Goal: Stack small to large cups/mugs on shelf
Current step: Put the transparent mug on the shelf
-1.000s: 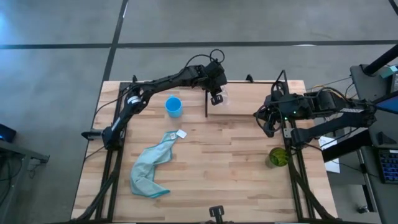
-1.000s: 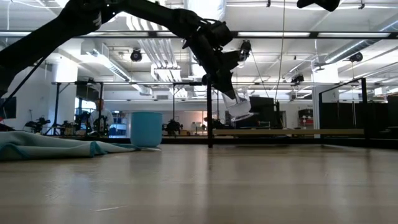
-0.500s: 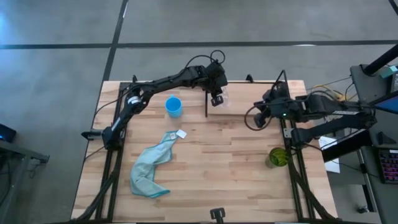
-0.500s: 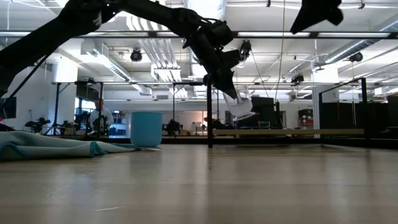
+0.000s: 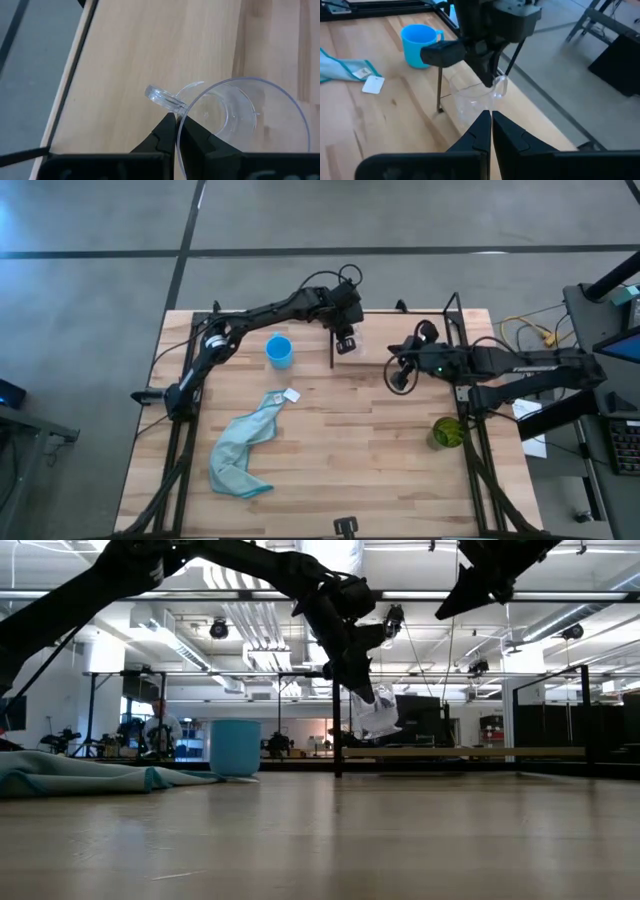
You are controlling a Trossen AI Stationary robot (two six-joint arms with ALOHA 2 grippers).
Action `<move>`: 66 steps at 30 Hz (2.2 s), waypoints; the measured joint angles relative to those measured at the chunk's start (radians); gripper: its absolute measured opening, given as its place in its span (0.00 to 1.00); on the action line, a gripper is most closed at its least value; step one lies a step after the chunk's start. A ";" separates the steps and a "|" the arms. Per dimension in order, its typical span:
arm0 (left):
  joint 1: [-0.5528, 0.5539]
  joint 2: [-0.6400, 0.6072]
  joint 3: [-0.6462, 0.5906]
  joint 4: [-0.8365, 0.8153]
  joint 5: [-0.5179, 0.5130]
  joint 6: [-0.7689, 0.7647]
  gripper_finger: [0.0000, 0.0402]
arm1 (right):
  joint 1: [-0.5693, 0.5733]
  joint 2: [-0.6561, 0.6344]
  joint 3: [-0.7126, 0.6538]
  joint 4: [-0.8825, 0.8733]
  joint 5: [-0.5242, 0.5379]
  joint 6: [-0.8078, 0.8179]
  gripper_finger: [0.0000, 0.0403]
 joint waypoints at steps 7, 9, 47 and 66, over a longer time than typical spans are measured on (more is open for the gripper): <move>0.001 0.000 -0.001 0.023 -0.021 0.000 0.00 | -0.052 0.000 -0.085 0.029 -0.003 0.106 0.02; 0.002 0.000 -0.001 0.024 -0.035 0.001 0.00 | -0.067 0.000 -0.112 0.052 -0.003 0.133 0.02; 0.011 -0.001 -0.006 0.068 -0.042 0.002 0.11 | -0.283 0.447 -0.229 0.719 -0.170 0.103 0.02; 0.015 0.030 0.021 0.092 -0.081 0.000 0.11 | -0.294 0.377 -0.229 0.722 -0.170 0.113 0.02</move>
